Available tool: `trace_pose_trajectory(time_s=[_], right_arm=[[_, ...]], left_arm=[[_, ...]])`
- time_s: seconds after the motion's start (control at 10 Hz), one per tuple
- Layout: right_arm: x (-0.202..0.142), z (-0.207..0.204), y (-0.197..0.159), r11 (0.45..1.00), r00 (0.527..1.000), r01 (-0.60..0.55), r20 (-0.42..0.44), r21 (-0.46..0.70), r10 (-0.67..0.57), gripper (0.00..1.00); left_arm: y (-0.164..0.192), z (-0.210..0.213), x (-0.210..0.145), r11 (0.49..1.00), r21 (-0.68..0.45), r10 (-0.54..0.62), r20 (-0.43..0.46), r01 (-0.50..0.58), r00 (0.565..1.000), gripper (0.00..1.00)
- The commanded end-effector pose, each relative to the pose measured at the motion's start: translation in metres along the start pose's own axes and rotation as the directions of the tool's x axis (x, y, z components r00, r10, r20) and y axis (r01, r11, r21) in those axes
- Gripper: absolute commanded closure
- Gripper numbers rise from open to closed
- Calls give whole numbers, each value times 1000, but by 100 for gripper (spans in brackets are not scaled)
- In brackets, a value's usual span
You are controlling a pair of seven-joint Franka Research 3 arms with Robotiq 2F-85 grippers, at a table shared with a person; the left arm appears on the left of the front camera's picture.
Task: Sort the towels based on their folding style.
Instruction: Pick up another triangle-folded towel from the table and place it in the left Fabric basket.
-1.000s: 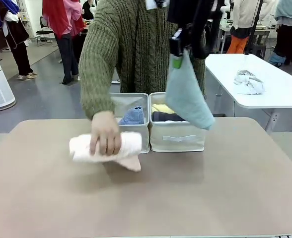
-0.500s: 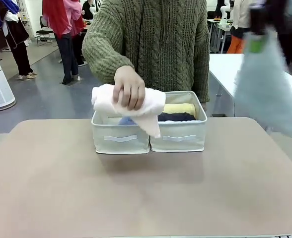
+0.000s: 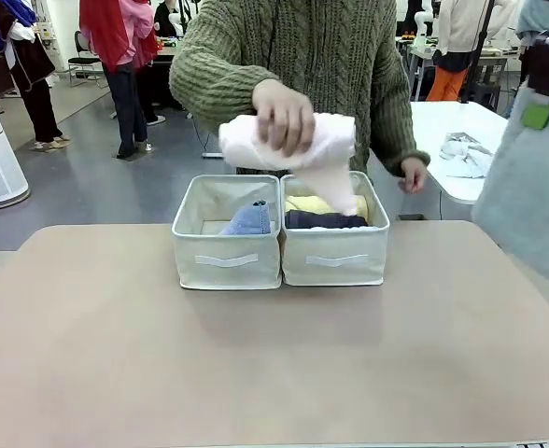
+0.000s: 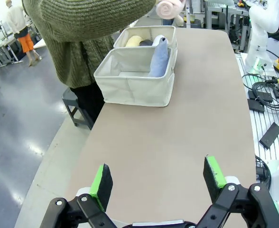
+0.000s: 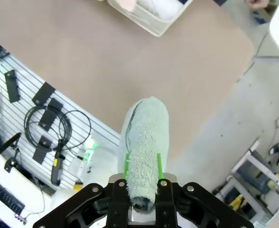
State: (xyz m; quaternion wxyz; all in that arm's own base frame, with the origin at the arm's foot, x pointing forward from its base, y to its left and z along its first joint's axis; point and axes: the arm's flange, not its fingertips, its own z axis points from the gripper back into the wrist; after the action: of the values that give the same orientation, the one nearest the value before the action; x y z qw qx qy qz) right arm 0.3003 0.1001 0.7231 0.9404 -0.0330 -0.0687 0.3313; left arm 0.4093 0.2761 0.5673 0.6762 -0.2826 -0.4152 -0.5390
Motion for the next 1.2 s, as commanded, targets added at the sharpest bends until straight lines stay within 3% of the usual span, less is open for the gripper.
trace_pose_trajectory(time_s=[0.0, 1.1], right_arm=[[2, 2, 2, 1000, 999, 10, 33, 13, -11, 82], [25, 1, 2, 999, 999, -51, 16, 13, 51, 82]], left_arm=[[-3, 1, 0, 1000, 0, -4, -9, 4, 1000, 0], [-3, 1, 0, 1000, 0, -4, -9, 4, 1000, 0]])
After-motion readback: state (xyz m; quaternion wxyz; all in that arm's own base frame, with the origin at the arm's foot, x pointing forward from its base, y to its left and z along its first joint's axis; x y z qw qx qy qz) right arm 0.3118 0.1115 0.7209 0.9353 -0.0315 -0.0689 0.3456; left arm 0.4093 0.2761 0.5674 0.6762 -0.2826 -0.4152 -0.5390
